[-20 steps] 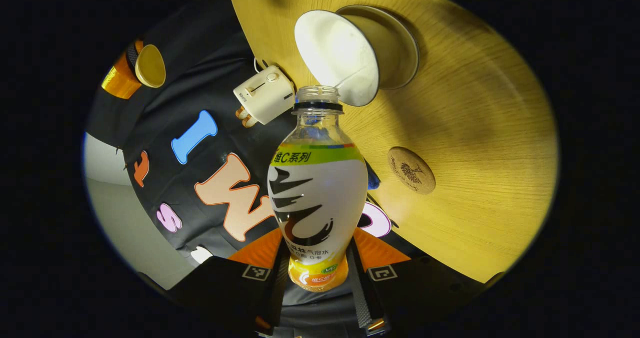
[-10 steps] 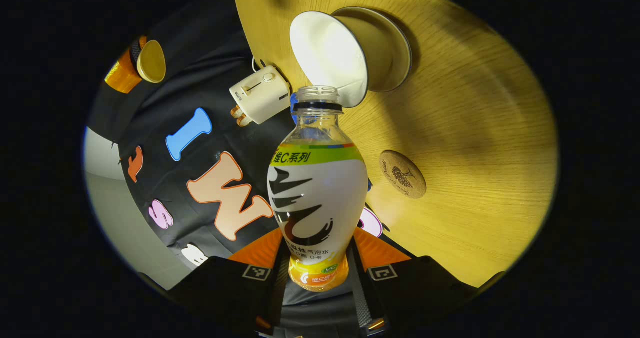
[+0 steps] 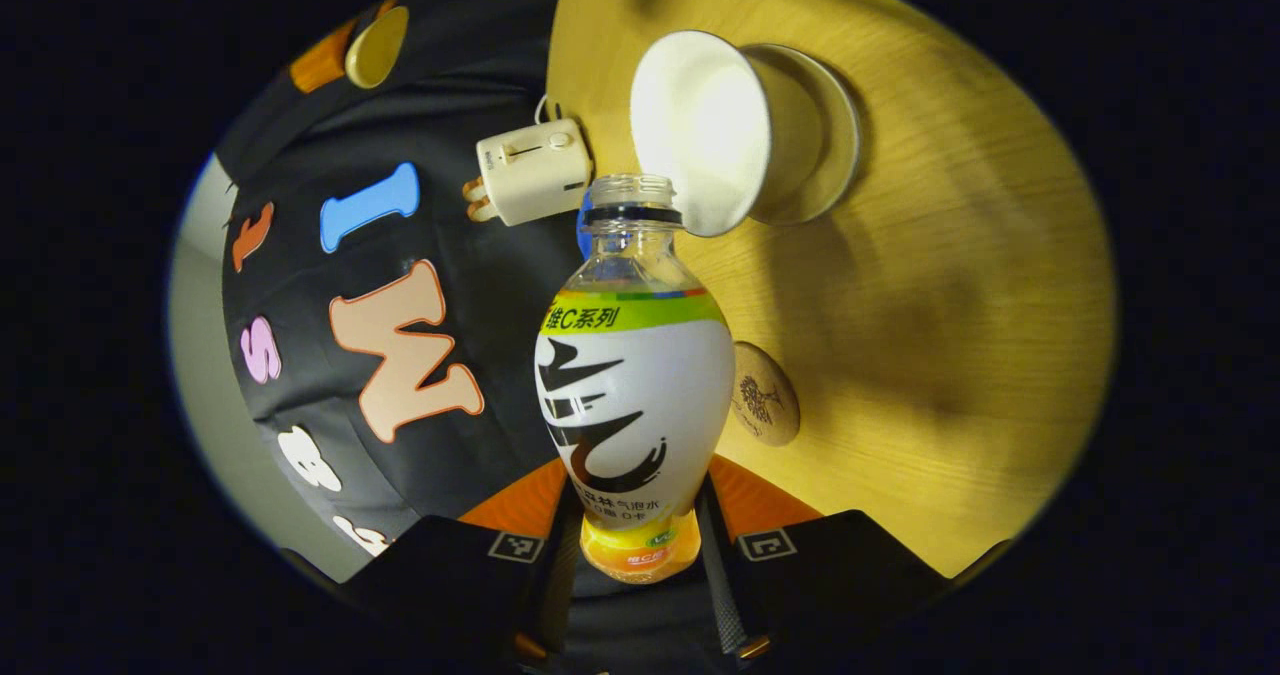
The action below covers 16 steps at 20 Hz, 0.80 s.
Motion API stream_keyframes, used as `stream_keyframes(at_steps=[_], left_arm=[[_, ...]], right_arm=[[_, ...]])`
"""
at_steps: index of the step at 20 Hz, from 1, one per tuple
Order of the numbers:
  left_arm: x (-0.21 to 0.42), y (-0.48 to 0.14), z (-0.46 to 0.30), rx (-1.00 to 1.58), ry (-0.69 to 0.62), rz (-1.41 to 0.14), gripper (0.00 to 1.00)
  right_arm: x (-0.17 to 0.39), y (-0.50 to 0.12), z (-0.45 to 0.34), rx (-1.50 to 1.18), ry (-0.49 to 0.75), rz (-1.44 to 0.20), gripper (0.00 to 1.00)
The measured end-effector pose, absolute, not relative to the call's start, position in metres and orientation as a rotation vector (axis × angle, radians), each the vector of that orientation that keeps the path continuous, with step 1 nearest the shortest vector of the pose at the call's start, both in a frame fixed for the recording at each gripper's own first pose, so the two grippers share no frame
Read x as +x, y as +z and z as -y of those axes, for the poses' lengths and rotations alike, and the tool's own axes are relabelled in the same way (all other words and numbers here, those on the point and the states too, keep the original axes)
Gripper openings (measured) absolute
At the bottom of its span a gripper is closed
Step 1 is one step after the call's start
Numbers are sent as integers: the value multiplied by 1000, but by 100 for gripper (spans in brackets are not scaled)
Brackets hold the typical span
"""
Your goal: Open the teacup lid with one hand, grasp the water bottle and pour water into the teacup with the other hand; after pouring, place the water bottle on the coaster and then close the teacup lid.
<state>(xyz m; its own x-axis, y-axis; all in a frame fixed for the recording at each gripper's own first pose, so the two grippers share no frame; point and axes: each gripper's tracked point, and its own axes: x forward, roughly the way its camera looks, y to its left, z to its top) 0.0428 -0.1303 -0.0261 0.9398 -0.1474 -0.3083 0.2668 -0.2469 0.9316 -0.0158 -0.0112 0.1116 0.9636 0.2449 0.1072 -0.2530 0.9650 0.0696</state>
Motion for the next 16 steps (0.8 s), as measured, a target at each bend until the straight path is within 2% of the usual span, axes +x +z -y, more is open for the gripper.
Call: stream_keyframes(at_steps=[4, 6, 10, 16], left_arm=[[34, -42, 133, 1474, -436, -162, 55], [35, -45, 139, 1372, -430, -163, 56], [36, -54, 147, 1161, -436, -197, 53], [45, -47, 142, 803, -397, -219, 55]], right_arm=[[-15, 107, 6, 80, 260, 86, 28], [-14, 105, 4, 76, 263, 82, 29], [-15, 101, -3, 69, 277, 74, 27], [-14, 100, -6, 56, 284, 71, 28]])
